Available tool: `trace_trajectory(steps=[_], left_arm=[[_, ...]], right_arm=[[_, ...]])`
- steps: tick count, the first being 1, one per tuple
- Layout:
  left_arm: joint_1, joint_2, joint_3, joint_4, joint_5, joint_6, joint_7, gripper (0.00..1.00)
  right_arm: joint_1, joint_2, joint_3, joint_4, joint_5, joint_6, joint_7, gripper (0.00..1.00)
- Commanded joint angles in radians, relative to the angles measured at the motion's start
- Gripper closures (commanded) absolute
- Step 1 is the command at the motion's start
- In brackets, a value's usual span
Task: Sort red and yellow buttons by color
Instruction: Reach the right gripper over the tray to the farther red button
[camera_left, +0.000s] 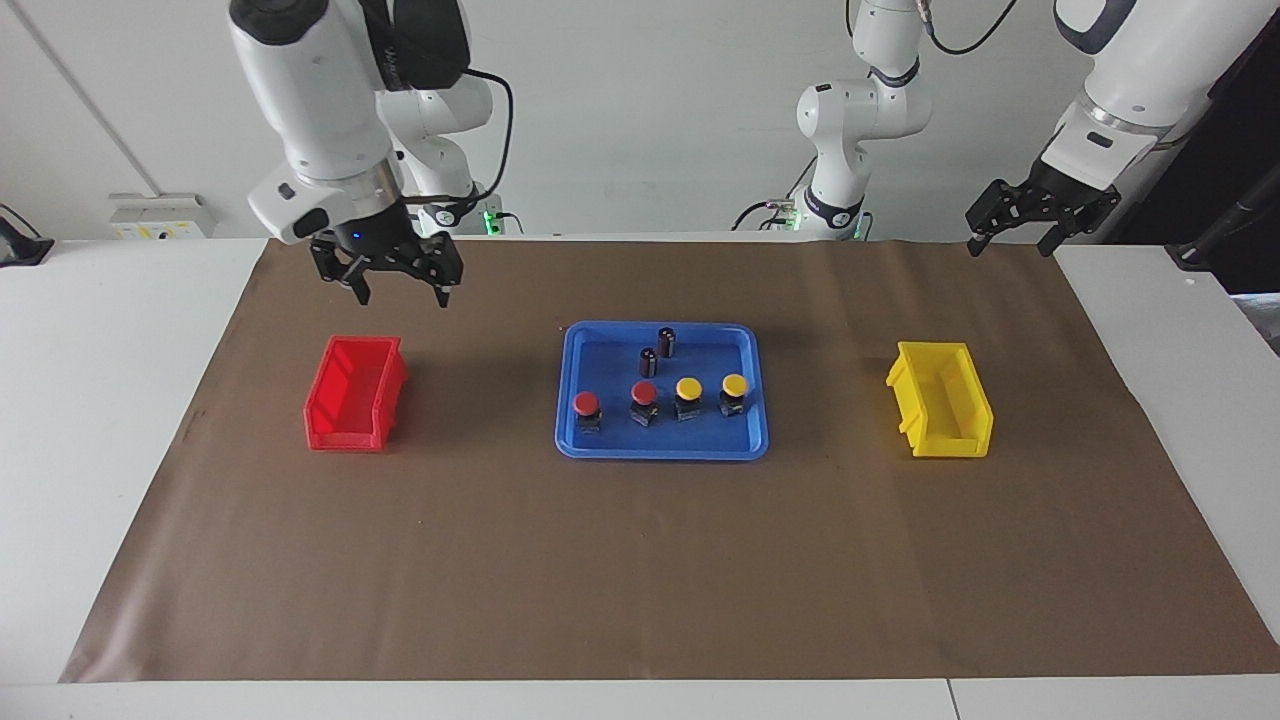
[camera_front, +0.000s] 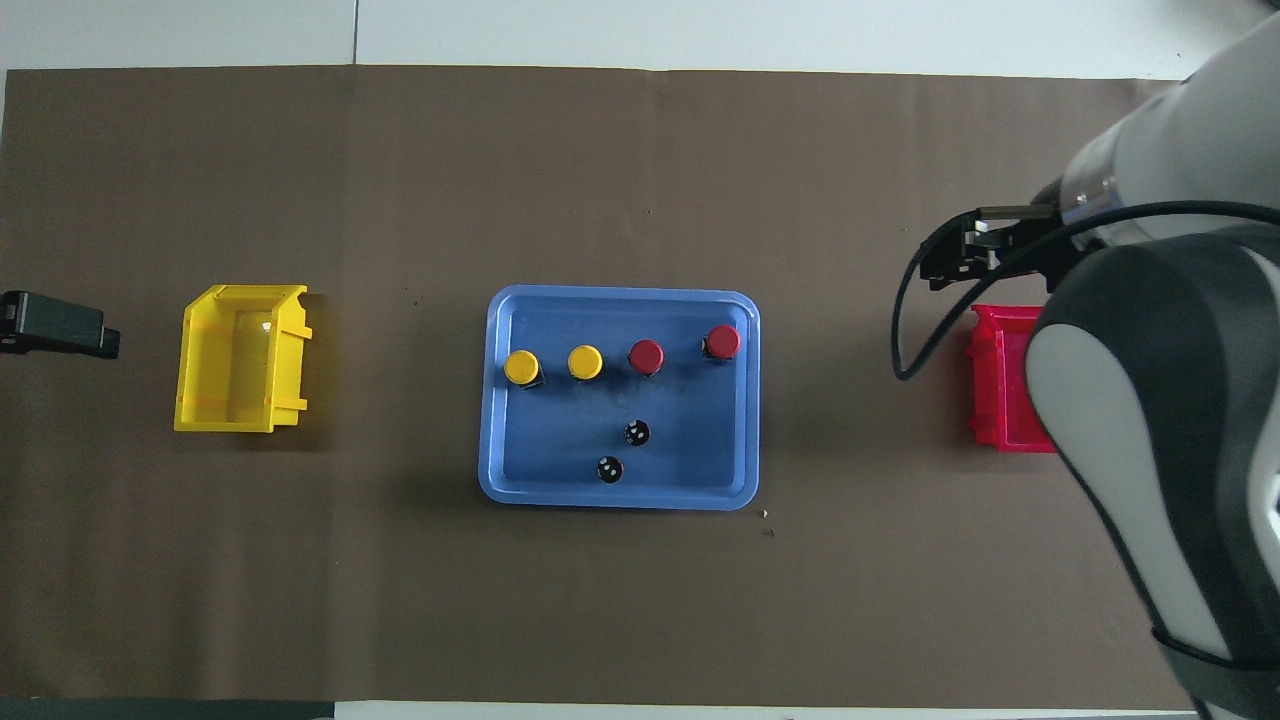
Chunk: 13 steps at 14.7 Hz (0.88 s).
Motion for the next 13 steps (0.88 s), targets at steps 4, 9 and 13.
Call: trace_trajectory(steps=[4,9,13], left_arm=[[0.003,-0.023,-0.002,-0.02,0.019,-0.01,-0.012,0.0],[0.003,-0.023,-0.002,-0.02,0.019,-0.008,-0.01,0.0],[-0.01,-0.025,-0.012,-0.015,0.017,-0.008,-0.015,0.0]], right_arm=[[0.152,0.158,0.002,-0.082,0.01,0.324,0.211,0.0],[0.182,0.14,0.002,-0.278,0.001,0.483,0.224,0.0],[0.182,0.123,0.004,-0.361,0.001,0.568,0.219,0.04]])
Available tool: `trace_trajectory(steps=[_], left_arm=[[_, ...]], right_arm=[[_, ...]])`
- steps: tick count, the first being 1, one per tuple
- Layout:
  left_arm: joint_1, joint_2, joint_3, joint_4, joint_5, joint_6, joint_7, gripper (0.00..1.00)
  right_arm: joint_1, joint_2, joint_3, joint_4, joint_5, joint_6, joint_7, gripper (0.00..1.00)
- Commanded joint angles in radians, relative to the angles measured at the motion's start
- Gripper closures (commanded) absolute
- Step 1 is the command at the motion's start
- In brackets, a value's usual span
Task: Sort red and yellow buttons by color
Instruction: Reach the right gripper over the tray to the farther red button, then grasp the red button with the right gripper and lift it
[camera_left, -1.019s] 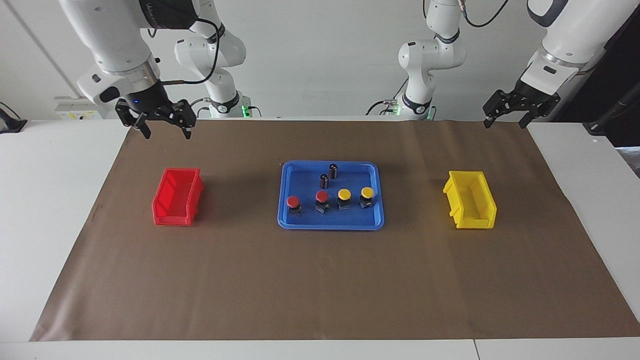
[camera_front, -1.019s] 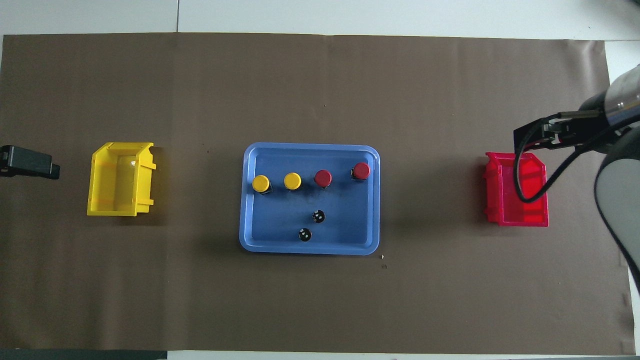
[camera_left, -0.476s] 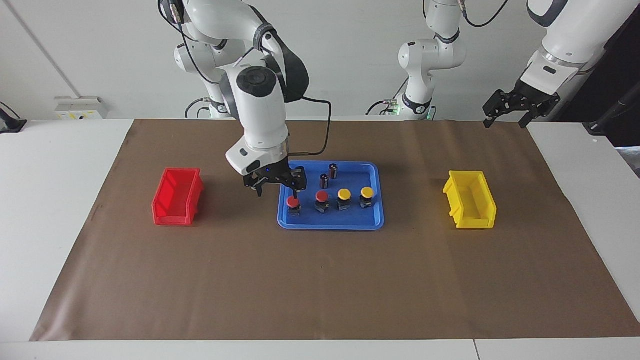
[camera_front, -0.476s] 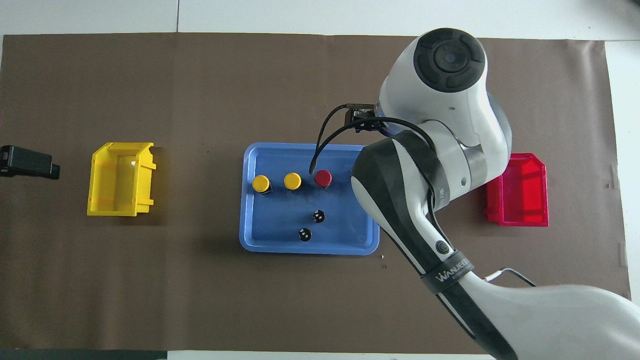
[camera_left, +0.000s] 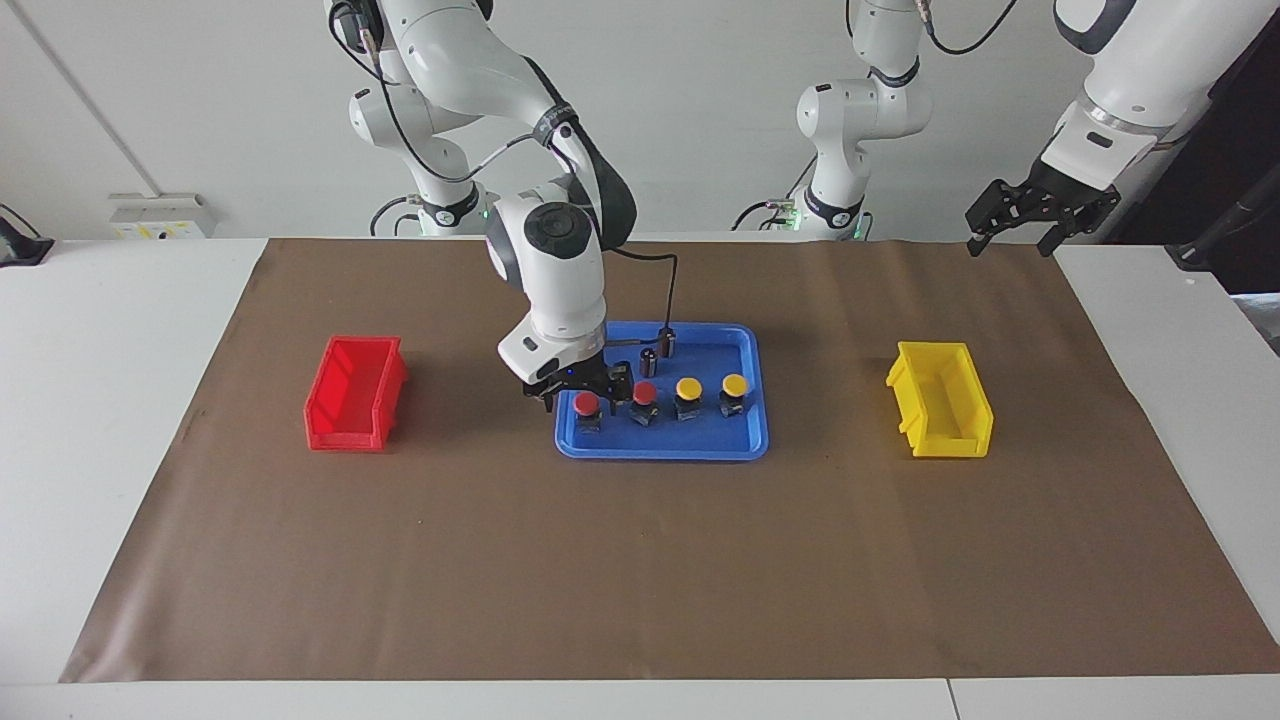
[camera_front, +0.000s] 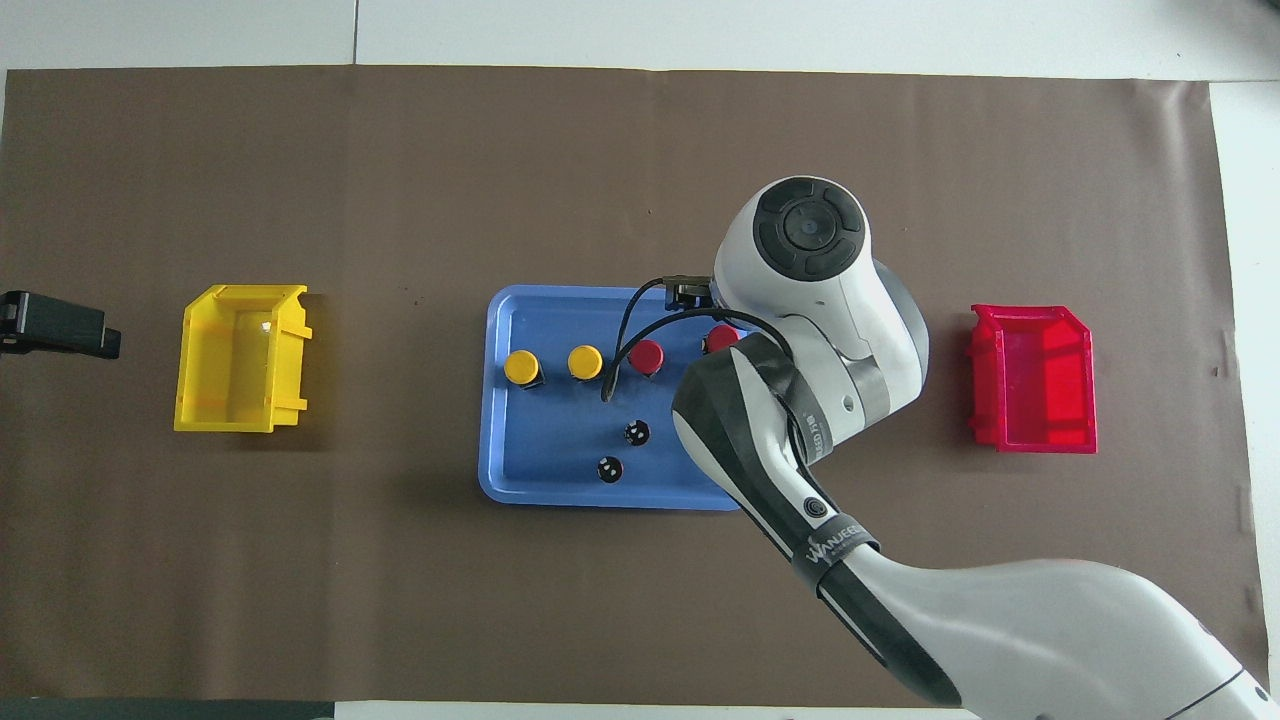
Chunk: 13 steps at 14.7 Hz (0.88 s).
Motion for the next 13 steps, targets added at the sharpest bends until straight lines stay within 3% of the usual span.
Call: trace_trajectory(steps=[1,9,13], left_arm=[[-0.018,-0.031,-0.02,-0.017,0.017,-0.01,-0.013,0.0],[-0.009,-0.046,-0.021,-0.035,0.019,-0.013,-0.015,0.0],[-0.008,-0.06,-0.018,-0.07,0.019,-0.001,-0.024,0.0]], right_arm=[[0.004,-0.045,0.004,-0.092,0.001,0.071,0.004,0.06],[0.021,-0.035,0.004,-0.15,-0.001,0.133,0.001,0.3],[0.027,-0.032,0.003,-0.133,-0.001,0.115,-0.003,0.65]])
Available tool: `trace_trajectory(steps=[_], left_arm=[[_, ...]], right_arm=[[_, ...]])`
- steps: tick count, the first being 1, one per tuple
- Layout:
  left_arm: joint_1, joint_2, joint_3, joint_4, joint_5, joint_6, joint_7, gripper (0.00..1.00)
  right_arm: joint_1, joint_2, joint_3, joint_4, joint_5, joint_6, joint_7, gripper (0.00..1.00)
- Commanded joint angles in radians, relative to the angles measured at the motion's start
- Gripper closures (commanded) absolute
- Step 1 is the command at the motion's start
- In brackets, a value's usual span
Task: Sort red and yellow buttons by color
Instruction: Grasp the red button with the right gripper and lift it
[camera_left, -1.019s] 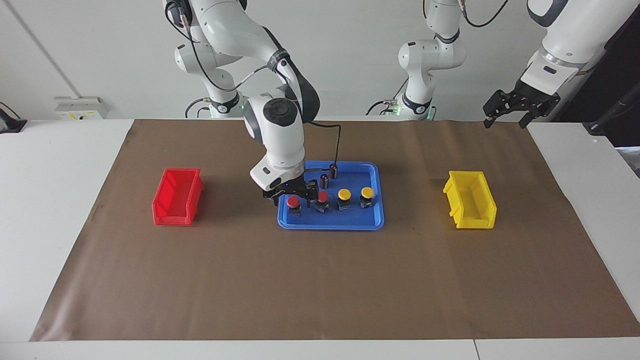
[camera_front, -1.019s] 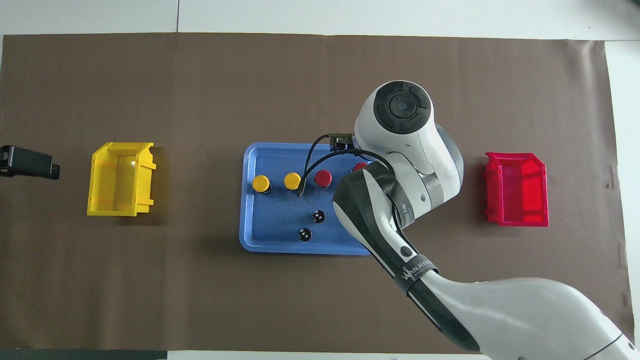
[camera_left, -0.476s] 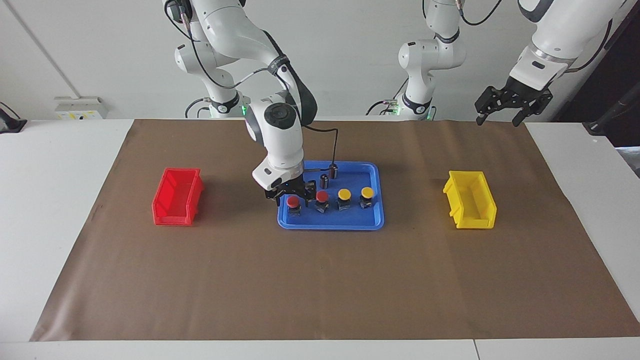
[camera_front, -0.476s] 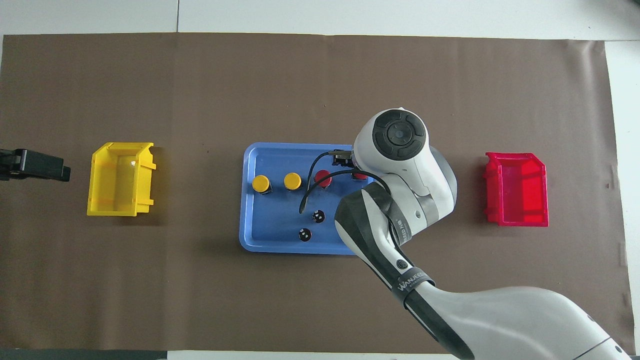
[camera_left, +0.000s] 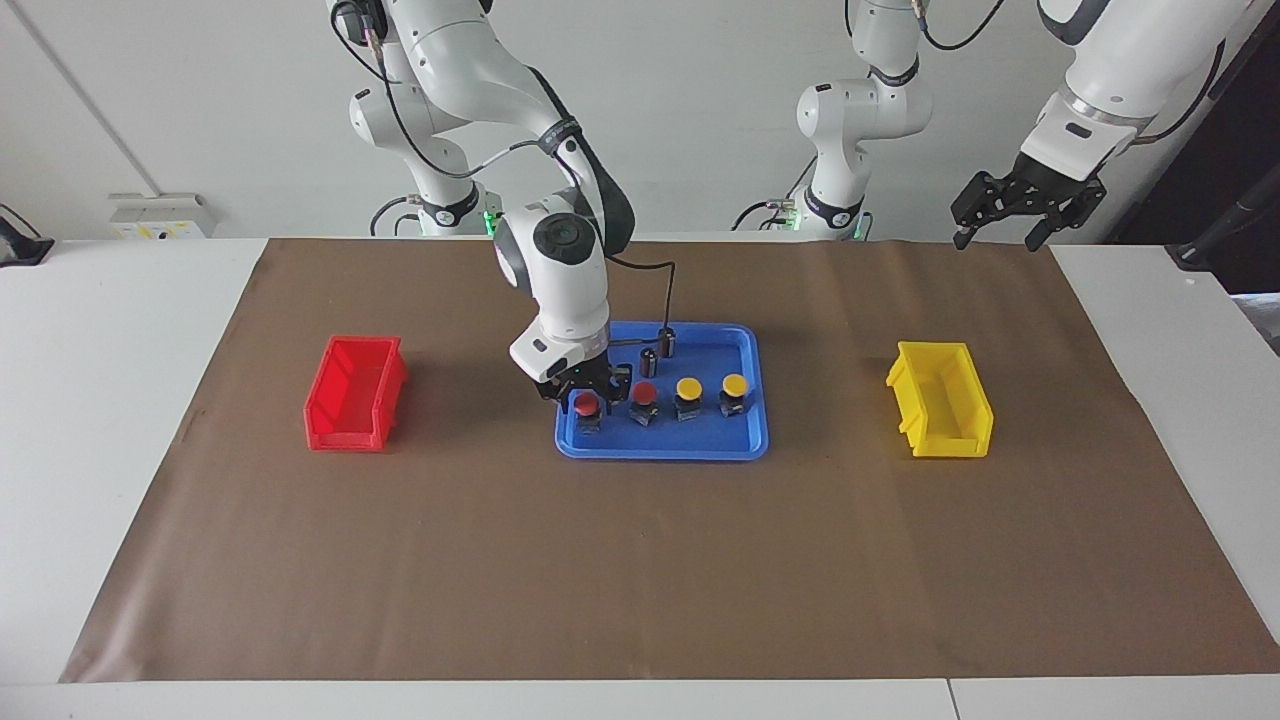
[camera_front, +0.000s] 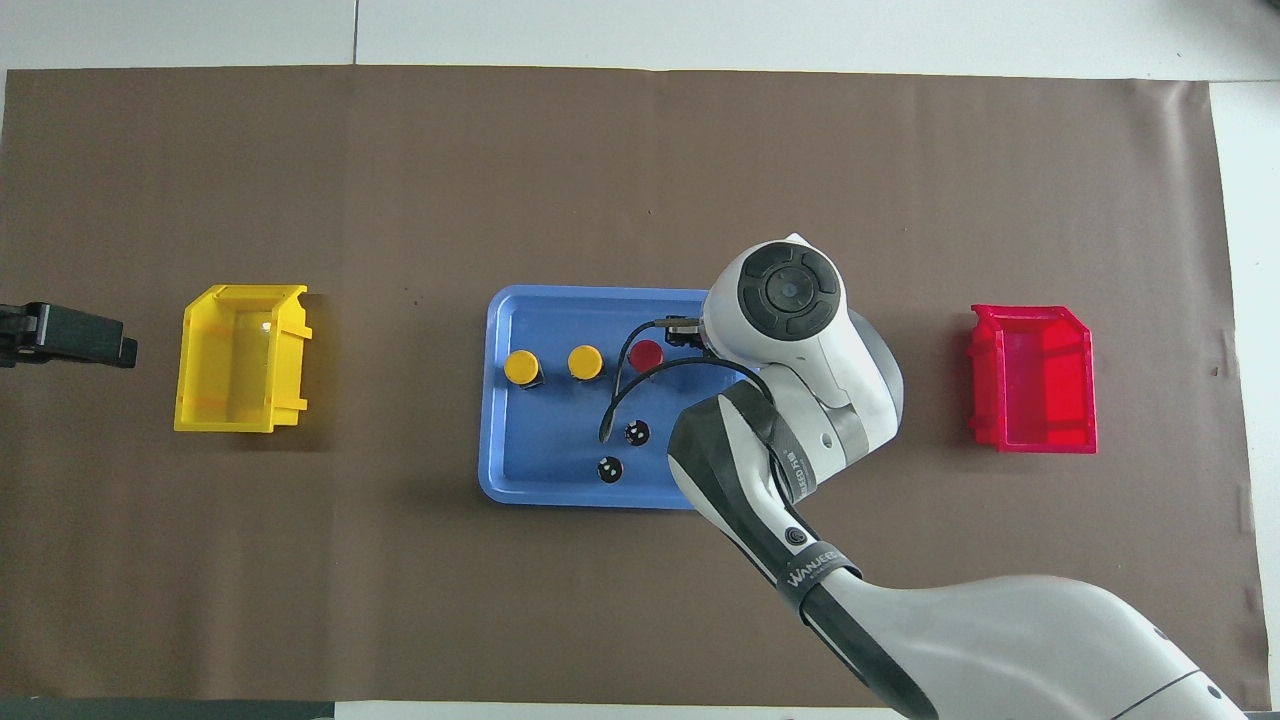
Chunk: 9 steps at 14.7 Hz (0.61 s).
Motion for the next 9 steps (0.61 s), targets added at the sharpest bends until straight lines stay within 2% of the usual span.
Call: trace_trajectory(steps=[1,4,5,6,9], left_arm=[[-0.01,-0.045,0.004,-0.071,0.019,0.013,-0.053,0.0],[-0.062,-0.036,-0.015,-0.171,0.019,0.165,-0.171,0.0],[-0.104,-0.028,-0.016,-0.212,0.019,0.243,-0.24,0.01],[-0.14,-0.006,-0.018,-0.251,0.019,0.318,-0.321,0.03],[-0.256,0.092,-0.019,-0.276,0.008,0.473,-0.507,0.14]], right_arm=[[-0.009,-0.019,-0.001,0.03,-0.001,-0.038,-0.004,0.73],[-0.08,0.015,-0.001,0.321,0.006,-0.361,-0.033,0.76],[-0.101,0.009,-0.001,0.363,0.009,-0.434,-0.068,0.76],[-0.135,-0.031,-0.003,0.351,0.012,-0.478,-0.135,0.76],[-0.297,-0.237,-0.003,0.114,0.015,-0.487,-0.364,0.74]])
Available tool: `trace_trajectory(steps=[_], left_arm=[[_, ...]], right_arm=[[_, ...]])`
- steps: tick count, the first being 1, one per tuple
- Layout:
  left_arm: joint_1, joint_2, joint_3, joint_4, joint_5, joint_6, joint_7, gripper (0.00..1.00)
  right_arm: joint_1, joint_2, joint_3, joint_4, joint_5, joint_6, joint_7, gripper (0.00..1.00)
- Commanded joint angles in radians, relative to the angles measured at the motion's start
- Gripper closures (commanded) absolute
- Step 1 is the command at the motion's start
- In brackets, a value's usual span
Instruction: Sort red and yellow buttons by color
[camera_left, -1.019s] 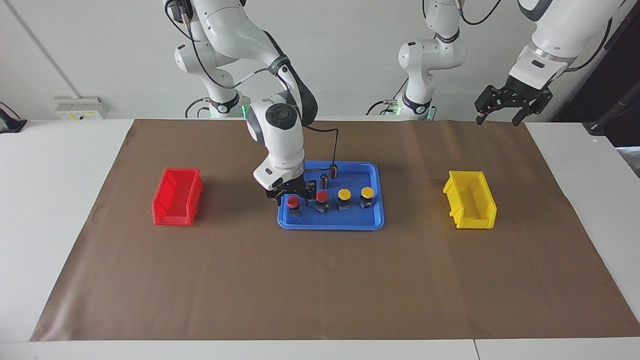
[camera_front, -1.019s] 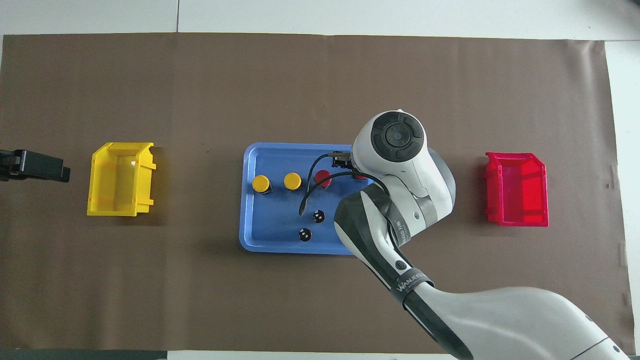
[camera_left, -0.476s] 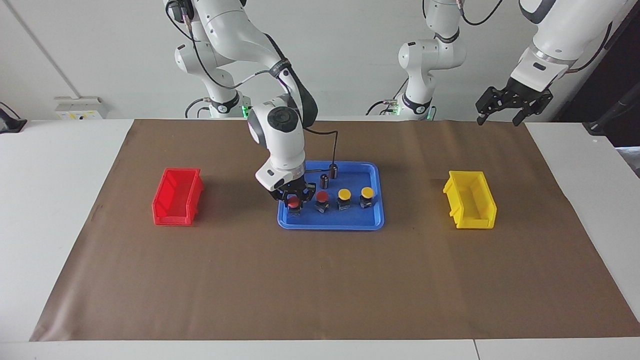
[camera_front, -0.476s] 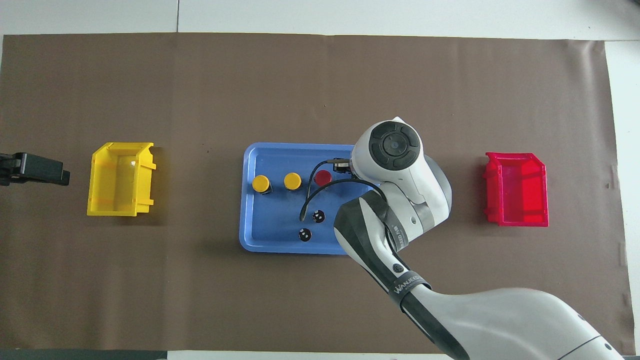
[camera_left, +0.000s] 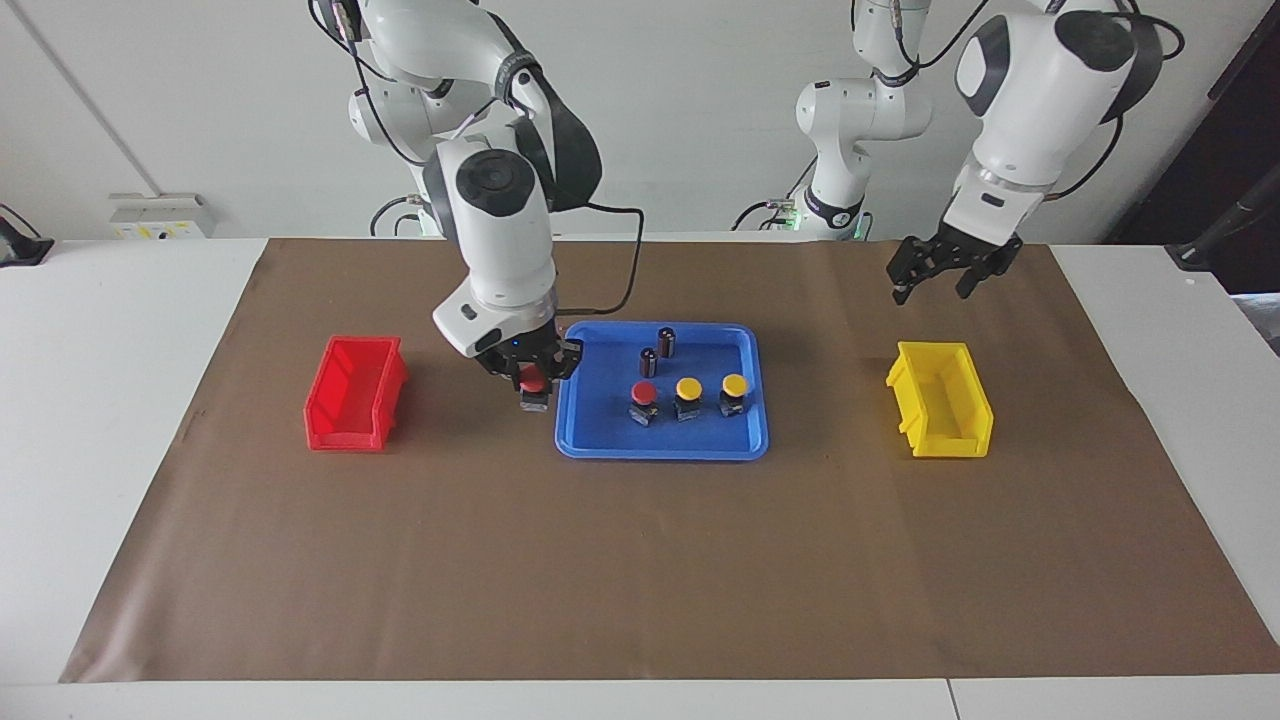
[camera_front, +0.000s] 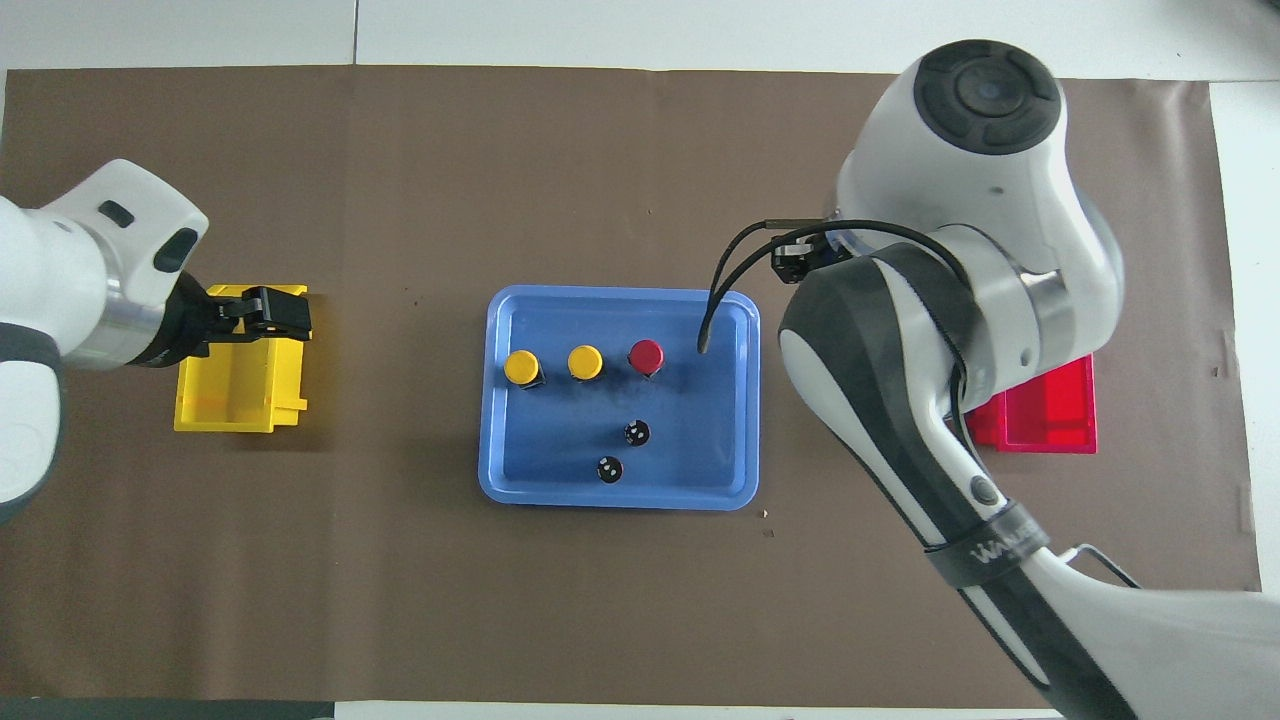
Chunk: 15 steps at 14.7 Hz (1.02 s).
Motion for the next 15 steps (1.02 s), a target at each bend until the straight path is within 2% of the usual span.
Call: trace_trajectory(steps=[1,3,5,7,10,15], left_arm=[[-0.096,0.088,0.009,-0.017,0.007,0.12,-0.14,0.17],[-0.169,0.157,0.009,-0.02,0.007,0.211,-0.226,0.19],[-0.236,0.223,0.009,-0.025,0.007,0.28,-0.28,0.2],[-0.27,0.258,0.009,-0.029,0.007,0.305,-0.3,0.21],[-0.288,0.259,0.009,-0.06,0.007,0.322,-0.309,0.21],[-0.292,0.236,0.009,-0.14,0.007,0.372,-0.309,0.22]], right_arm=[[-0.151,-0.191,0.012,-0.251,0.015,0.033,-0.219,0.74],[-0.231,-0.271,0.012,-0.374,0.015,0.085,-0.354,0.74],[-0.306,-0.316,0.012,-0.492,0.015,0.185,-0.454,0.74],[-0.349,-0.34,0.012,-0.565,0.016,0.257,-0.523,0.74],[-0.391,-0.38,0.01,-0.675,0.033,0.364,-0.551,0.74],[-0.412,-0.409,0.005,-0.784,0.055,0.475,-0.576,0.74]])
